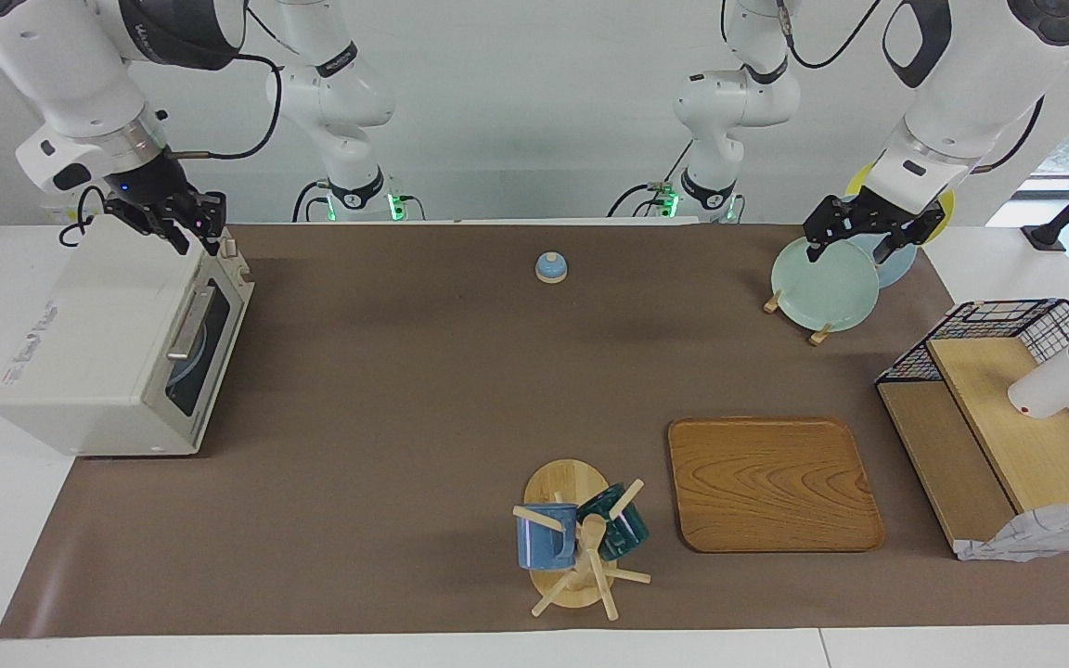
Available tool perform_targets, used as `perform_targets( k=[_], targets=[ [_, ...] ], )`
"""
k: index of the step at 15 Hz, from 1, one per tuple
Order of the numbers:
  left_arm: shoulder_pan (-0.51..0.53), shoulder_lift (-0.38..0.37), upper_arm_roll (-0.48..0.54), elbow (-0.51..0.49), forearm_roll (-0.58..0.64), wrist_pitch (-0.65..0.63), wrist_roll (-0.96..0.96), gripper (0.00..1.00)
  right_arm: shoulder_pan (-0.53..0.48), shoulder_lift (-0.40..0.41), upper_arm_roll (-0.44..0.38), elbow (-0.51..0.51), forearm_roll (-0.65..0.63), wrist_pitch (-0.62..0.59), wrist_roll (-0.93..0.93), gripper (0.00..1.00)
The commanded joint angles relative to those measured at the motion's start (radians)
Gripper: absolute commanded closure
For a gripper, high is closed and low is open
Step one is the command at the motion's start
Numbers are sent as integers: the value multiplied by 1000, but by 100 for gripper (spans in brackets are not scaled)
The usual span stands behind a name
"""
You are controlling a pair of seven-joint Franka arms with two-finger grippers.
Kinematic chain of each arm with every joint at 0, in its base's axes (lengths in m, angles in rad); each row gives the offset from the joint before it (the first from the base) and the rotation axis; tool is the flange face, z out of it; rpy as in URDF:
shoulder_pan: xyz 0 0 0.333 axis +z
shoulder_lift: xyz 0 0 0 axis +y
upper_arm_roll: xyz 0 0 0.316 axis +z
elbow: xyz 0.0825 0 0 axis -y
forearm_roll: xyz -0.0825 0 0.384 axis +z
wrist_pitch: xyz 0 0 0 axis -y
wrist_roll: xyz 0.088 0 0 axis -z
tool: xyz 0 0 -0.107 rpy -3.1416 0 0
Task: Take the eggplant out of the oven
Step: 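Reach the right gripper toward the open toaster oven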
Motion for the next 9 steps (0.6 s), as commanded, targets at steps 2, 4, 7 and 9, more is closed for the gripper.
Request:
perform_targets(
  k=[2,4,7,9],
  targets=[
    [7,-12,-5,-8,18,-13,-1,0,-41,-28,6,-166,-38,170,36,100],
    [7,-12,-5,-8,18,-13,-2,0,-41,3,6,-176,-101,179,81,100],
    [7,-12,-5,-8,18,-13,-2,0,-41,12,6,-177,-163,177,83,100],
    [7,-12,-5,-8,18,-13,-1,0,-41,14,6,-186,-164,180,84,100]
  ],
)
